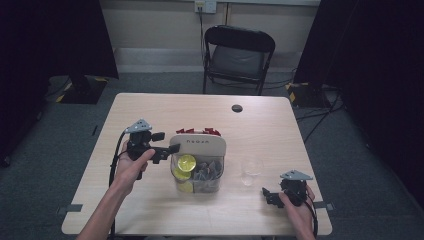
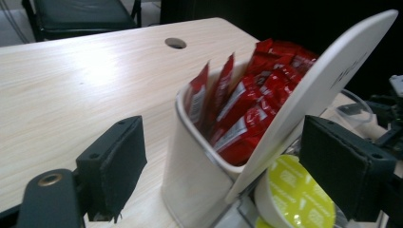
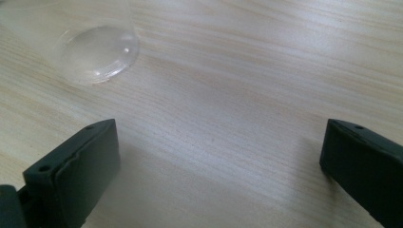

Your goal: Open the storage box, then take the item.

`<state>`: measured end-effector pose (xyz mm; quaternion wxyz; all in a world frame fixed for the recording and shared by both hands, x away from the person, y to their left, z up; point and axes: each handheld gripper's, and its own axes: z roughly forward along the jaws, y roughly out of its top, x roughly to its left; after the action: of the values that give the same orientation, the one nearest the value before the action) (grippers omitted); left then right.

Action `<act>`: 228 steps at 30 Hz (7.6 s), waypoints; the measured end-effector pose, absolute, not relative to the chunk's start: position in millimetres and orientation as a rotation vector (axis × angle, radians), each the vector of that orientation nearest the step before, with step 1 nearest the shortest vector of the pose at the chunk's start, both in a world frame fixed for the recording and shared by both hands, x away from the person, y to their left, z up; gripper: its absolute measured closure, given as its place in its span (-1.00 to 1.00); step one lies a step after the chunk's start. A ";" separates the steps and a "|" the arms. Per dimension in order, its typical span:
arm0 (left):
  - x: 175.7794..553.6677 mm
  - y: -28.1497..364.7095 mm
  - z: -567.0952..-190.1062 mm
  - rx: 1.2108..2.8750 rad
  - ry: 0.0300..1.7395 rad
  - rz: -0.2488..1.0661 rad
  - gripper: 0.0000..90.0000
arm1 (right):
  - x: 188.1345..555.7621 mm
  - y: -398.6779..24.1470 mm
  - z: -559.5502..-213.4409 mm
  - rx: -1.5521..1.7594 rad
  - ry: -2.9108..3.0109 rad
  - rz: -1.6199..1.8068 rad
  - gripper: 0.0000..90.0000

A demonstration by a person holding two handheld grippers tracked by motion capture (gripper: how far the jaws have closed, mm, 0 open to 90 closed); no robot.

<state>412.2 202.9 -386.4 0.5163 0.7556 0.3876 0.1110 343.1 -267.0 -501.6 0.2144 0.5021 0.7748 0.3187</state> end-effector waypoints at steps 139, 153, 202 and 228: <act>415.7 198.7 -393.6 1.864 0.944 0.236 -0.65 | 374.6 -110.3 -418.0 0.878 2.516 1.484 0.49; 415.9 200.0 -394.9 1.861 0.948 0.228 -0.66 | 373.6 -112.0 -416.7 0.868 2.518 1.529 0.98; 415.3 197.3 -395.5 1.889 0.954 0.232 -0.64 | 368.5 -127.3 -387.4 0.875 2.389 1.650 1.00; 415.7 198.0 -395.7 1.887 0.955 0.229 -0.65 | 360.3 -161.4 -365.9 0.889 2.276 1.696 1.00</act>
<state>415.7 198.0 -395.7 0.4855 0.7755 0.3924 0.0941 360.3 -161.4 -365.9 0.0834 0.2977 0.7626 0.5682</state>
